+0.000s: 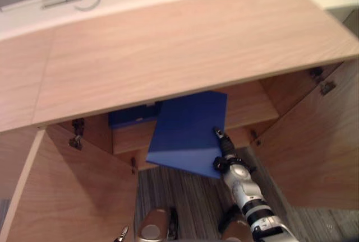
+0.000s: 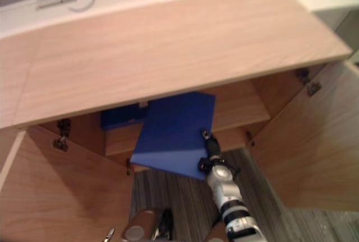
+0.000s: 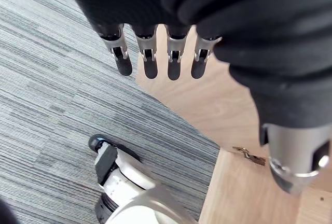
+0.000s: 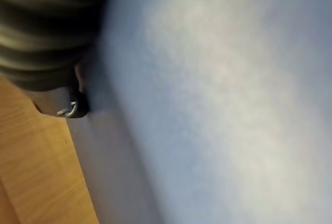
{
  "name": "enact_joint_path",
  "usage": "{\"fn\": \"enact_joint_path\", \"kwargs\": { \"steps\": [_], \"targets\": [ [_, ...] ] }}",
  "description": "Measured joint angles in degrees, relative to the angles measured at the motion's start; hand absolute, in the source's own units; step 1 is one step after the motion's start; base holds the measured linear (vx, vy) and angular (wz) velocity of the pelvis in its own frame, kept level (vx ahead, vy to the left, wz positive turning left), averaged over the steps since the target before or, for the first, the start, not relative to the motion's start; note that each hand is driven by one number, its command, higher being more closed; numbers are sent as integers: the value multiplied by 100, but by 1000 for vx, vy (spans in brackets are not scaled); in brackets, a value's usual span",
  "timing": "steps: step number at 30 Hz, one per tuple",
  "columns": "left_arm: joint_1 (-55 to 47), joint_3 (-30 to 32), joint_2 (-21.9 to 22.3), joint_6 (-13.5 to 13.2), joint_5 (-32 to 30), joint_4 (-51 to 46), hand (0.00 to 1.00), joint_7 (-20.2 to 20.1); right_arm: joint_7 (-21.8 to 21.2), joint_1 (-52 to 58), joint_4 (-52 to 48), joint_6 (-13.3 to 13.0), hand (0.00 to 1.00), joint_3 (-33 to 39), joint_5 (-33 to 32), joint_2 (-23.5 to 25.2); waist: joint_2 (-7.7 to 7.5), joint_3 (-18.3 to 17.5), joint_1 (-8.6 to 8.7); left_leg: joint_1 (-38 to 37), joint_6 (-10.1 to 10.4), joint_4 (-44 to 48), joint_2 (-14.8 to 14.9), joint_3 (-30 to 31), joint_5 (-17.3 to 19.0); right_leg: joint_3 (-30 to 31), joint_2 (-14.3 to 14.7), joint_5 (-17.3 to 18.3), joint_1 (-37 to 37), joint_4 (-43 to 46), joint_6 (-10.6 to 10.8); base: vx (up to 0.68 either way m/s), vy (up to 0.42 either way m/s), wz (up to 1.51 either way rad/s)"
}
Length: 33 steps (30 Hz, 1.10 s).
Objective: Walk over to the cabinet, pick up the folder, carry it to the office cabinet, place the folder inside the office cabinet, then close the office cabinet door
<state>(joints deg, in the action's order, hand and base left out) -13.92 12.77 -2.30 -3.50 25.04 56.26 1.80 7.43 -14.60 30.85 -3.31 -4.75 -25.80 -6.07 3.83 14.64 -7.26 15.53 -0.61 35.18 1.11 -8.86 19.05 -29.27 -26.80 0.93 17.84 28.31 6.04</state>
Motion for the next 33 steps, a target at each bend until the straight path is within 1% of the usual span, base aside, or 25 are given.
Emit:
{"fn": "enact_joint_path", "kwargs": {
  "steps": [3, 5, 7, 9, 10, 11, 12, 13, 15, 16, 17, 19, 21, 22, 23, 24, 25, 26, 28, 30, 32, 33],
  "targets": [
    [22, 15, 29, -25, -4, -13, 0, 0, 193, -303, -141, -1, 100, 296, 3, -105, 12, 119, 33, 474, -51, 342, -145, 46, 64, 29, -322, 150, 459, 465, -6, -62, -22, 28],
    [24, 71, 87, -38, -11, -54, 0, 0, 308, -502, -355, -30, 100, 477, 3, -104, 48, 203, 34, 789, -79, 616, -155, 93, 135, 23, -413, 187, 683, 659, -20, -86, -5, 23],
    [24, 168, 160, -40, -28, -82, 0, -1, 445, -686, -615, -45, 100, 641, -6, -93, 67, 240, 33, 1087, -138, 894, -192, 117, 204, 26, -560, 251, 909, 928, -13, -118, 7, 28],
    [14, 278, 238, -34, -28, -229, 0, 3, 677, -921, -985, -131, 100, 839, -93, -48, 82, 335, 35, 1365, -146, 1165, -237, 110, 257, 33, -742, 320, 1118, 1206, -9, -101, 11, 29],
    [7, 332, 309, -34, -28, -300, 0, 4, 799, -1087, -1202, -175, 100, 993, -258, -20, 86, 350, 16, 1562, -170, 1289, -265, 92, 272, 36, -858, 370, 1278, 1340, -29, -85, 2, 27],
    [5, 364, 333, -35, -26, -325, 0, 6, 871, -1199, -1289, -216, 100, 1038, -382, -22, 87, 351, 15, 1667, -193, 1360, -273, 79, 286, 45, -908, 388, 1382, 1418, -36, -133, 2, 27],
    [-23, 426, 377, -29, -23, -482, 0, 25, 1032, -1580, -1396, -333, 100, 1187, -661, -29, 92, 355, -5, 1963, -221, 1569, -284, 82, 322, 77, -988, 418, 1641, 1599, -38, -115, 3, 17],
    [-30, 420, 379, -26, -20, -535, 0, 30, 1103, -1746, -1408, -377, 100, 1275, -755, -48, 92, 356, -8, 2075, -221, 1656, -297, 98, 335, 78, -1036, 430, 1728, 1685, -26, -137, -1, 30],
    [-32, 372, 418, -19, 2, -744, 0, 47, 1411, -2429, -1407, -566, 100, 1746, -1318, -247, 116, 377, -43, 2486, -222, 1982, -366, 153, 352, 79, -1227, 508, 2020, 2006, -31, -118, -2, 39],
    [-32, 333, 415, -21, 23, -756, 0, 49, 1529, -2698, -1378, -603, 100, 1922, -1584, -368, 121, 381, -57, 2646, -223, 2094, -382, 158, 353, 83, -1296, 529, 2145, 2109, -33, -94, 4, 30],
    [-31, 295, 406, -19, 38, -759, 0, 51, 1600, -2889, -1291, -619, 100, 1996, -1680, -473, 131, 391, -62, 2742, -223, 2153, -390, 160, 353, 83, -1331, 537, 2224, 2168, -29, -82, 8, 23],
    [-36, 159, 376, -7, 180, -846, 0, 76, 1758, -3559, -807, -715, 100, 2265, -2090, -885, 154, 404, -141, 3176, -225, 2381, -399, 186, 352, 121, -1409, 572, 2605, 2361, -34, -74, 8, 17],
    [-40, 46, 340, 16, 207, -874, 0, 104, 1777, -3994, -409, -782, 100, 2452, -2392, -1123, 162, 408, -180, 3447, -229, 2517, -412, 210, 350, 121, -1477, 595, 2833, 2497, -67, -55, 5, 16],
    [-41, -65, 296, 28, 249, -884, 0, 114, 1778, -4422, 91, -798, 100, 2569, -2851, -1439, 173, 415, -204, 3687, -236, 2642, -429, 248, 346, 126, -1533, 632, 3033, 2632, -108, -52, 4, 17],
    [-41, -85, 290, 29, 252, -889, 0, 117, 1778, -4569, 295, -799, 100, 2593, -3001, -1569, 177, 415, -217, 3776, -241, 2685, -431, 269, 343, 128, -1538, 640, 3106, 2671, -110, -54, 5, 19],
    [-38, -137, 271, 37, 255, -907, 0, 128, 1777, -4817, 661, -800, 100, 2596, -3203, -1820, 199, 434, -239, 3938, -261, 2757, -433, 313, 331, 119, -1547, 657, 3225, 2746, -117, -29, 4, 12],
    [-38, -169, 258, 51, 259, -926, 0, 139, 1773, -4920, 830, -788, 100, 2593, -3274, -1946, 204, 452, -251, 4008, -281, 2778, -443, 324, 317, 120, -1566, 669, 3290, 2783, -123, -27, 0, 20],
    [-31, -269, 239, 70, 260, -965, 0, 171, 1764, -5137, 1225, -710, 100, 2578, -3467, -2269, 235, 511, -289, 4159, -296, 2850, -479, 353, 304, 124, -1644, 710, 3420, 2904, -147, -15, -5, 19],
    [-29, -328, 221, 71, 270, -977, 0, 196, 1763, -5283, 1612, -586, 100, 2480, -3636, -2531, 249, 519, -312, 4330, -303, 2925, -509, 381, 294, 127, -1717, 756, 3576, 3034, -195, -2, -10, 19],
    [13, -437, 188, 77, 274, -998, 0, 243, 1763, -5527, 2211, -344, 100, 2057, -3695, -2861, 311, 601, -319, 4565, -291, 3044, -520, 474, 281, 121, -1742, 850, 3759, 3208, -239, 15, -26, 17],
    [28, -515, 170, 80, 283, -1017, 0, 296, 1764, -5601, 2429, -201, 100, 1677, -3858, -2984, 338, 669, -340, 4676, -268, 3093, -524, 524, 265, 130, -1761, 920, 3874, 3323, -276, 19, -55, 13],
    [35, -533, 162, 80, 335, -1078, 0, 324, 1767, -5667, 2564, -175, 100, 1470, -3993, -2981, 338, 715, -341, 4732, -243, 3105, -525, 545, 251, 129, -1786, 974, 3933, 3394, -313, 13, -65, 12]
  ]
}}
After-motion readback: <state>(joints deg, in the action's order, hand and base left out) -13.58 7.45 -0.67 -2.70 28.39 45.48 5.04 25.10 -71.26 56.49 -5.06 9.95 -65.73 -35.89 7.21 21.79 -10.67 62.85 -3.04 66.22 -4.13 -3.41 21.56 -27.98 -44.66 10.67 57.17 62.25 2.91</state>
